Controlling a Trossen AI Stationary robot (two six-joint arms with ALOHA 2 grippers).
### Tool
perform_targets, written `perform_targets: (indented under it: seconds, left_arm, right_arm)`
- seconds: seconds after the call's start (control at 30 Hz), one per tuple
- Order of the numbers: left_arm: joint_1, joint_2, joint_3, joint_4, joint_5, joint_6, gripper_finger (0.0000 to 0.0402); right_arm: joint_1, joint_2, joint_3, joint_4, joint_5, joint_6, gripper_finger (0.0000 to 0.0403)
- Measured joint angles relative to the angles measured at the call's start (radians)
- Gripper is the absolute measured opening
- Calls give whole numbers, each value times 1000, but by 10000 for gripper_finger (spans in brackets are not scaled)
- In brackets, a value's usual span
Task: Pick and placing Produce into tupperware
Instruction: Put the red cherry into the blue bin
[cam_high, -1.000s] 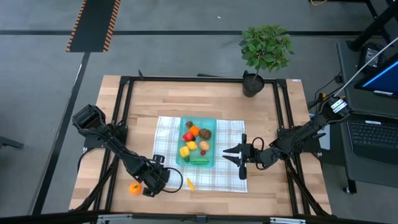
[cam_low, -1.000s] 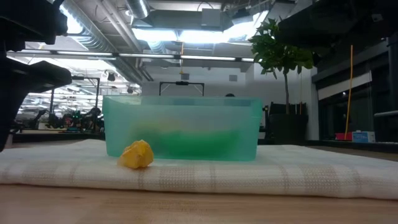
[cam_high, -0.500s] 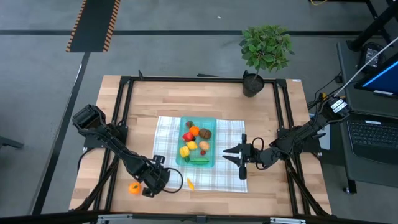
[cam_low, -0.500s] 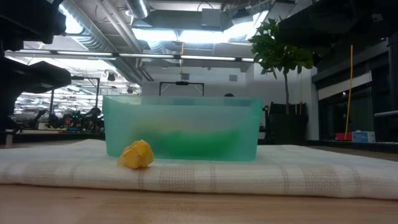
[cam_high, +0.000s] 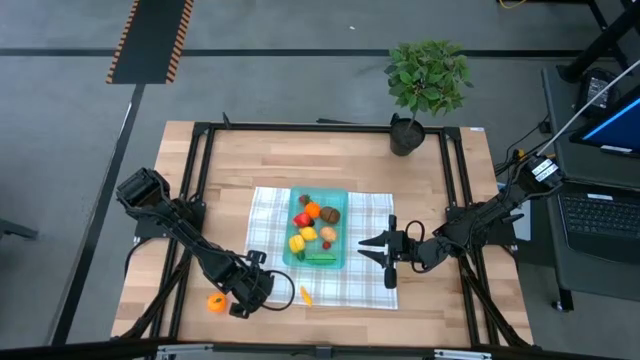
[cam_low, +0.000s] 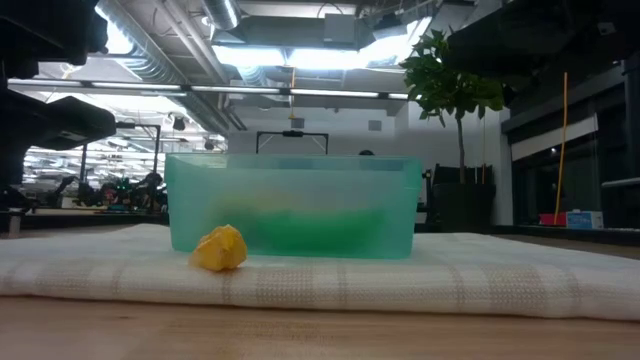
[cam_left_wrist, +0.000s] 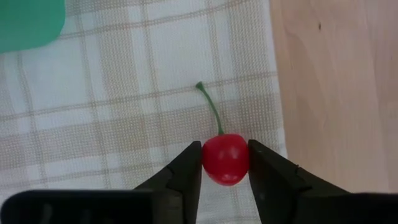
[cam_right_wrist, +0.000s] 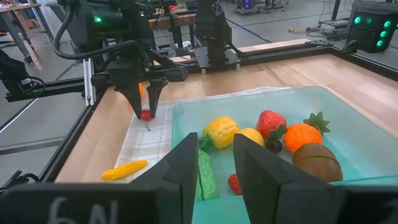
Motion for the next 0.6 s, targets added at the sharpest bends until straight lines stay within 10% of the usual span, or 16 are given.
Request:
perform_targets:
  seconds: [0.6]
  left_arm:
    - [2,-100,0,-44,24,3,85]
  right_arm:
    - [0,0,0,0,0,0,104]
